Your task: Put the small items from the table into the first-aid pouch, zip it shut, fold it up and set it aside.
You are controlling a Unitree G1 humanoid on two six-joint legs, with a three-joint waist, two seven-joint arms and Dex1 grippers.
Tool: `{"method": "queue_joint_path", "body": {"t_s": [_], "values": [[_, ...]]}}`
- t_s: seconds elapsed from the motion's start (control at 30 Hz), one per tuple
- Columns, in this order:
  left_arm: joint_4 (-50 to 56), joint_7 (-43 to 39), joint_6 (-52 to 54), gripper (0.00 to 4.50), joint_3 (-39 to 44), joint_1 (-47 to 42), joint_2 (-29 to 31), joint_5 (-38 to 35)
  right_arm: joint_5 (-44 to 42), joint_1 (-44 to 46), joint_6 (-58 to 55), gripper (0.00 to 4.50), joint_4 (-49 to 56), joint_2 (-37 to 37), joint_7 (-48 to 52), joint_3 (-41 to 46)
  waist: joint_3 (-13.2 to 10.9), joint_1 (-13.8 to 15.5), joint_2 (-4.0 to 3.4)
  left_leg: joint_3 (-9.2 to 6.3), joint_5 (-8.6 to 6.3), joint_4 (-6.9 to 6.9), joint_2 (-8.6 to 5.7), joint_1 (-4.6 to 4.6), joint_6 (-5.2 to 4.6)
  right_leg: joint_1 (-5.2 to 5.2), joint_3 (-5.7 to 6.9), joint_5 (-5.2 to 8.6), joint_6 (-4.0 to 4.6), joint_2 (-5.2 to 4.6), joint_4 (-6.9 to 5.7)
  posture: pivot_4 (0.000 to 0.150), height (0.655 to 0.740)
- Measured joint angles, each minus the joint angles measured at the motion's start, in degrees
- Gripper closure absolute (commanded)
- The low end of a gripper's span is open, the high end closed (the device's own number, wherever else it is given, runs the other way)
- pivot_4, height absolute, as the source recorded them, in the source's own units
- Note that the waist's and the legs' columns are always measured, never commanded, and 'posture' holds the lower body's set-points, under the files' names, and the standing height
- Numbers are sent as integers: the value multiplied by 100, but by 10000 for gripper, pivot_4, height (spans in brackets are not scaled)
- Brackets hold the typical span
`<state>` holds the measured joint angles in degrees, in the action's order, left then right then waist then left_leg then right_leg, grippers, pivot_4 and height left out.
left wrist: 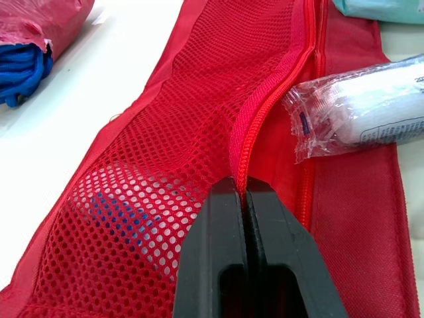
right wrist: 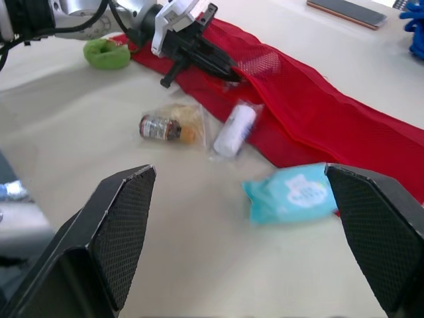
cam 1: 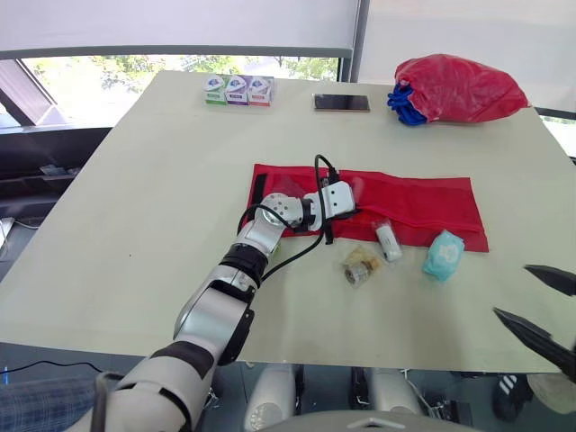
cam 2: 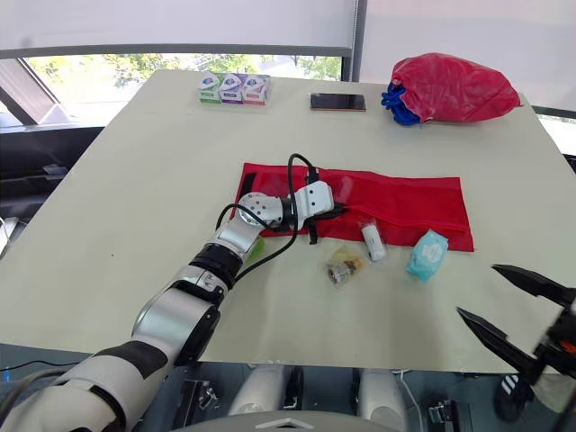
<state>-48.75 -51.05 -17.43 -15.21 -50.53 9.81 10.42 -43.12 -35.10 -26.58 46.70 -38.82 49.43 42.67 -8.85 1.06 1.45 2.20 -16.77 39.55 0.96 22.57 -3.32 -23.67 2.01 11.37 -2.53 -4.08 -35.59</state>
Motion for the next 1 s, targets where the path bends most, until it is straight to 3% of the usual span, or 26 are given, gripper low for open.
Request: {"method": "queue_joint_path", "body": {"t_s": [0.13,0.3,0.43,0.7,0.8,1.0], "values": [[52,-51,82,45000,-7,10,-45,-32,819,1144,-368,1370,-68,-27,-1000,-1770,1,15,-4,-6,1,0,-3,5,0,-3,6,-4,8,2,-2,1500,7400],[63,-54,155,45000,-12,10,-110,-61,1516,2079,-812,1370,-551,1,-1695,-3046,1,45,-3,-5,1,1,-13,12,0,-6,5,-12,-8,0,1,1500,7400],[64,-40,194,45000,-18,8,-132,-62,1827,2734,-1137,1370,-1119,380,-2182,-3629,3,45,-7,-7,1,3,-20,10,-1,-5,3,-16,-16,2,-4,1500,7400],[87,-15,262,45000,-34,14,-131,-104,2182,3187,-1465,1370,-1413,654,-2518,-4281,4,36,-8,-12,1,5,-32,11,-1,-4,4,-17,-17,2,-5,1500,7400],[104,-16,296,45000,-35,26,-131,-120,2242,3348,-1614,10089,-1503,759,-2623,-4301,4,28,-8,-12,1,6,-33,11,-1,-4,4,-17,-17,3,-6,1500,7400],[197,-14,338,45000,-47,70,-137,-145,2282,3423,-1808,39547,-1538,912,-2680,-4456,4,21,-8,-14,1,6,-33,11,-1,-4,5,-17,-17,3,-6,1500,7400]]}}
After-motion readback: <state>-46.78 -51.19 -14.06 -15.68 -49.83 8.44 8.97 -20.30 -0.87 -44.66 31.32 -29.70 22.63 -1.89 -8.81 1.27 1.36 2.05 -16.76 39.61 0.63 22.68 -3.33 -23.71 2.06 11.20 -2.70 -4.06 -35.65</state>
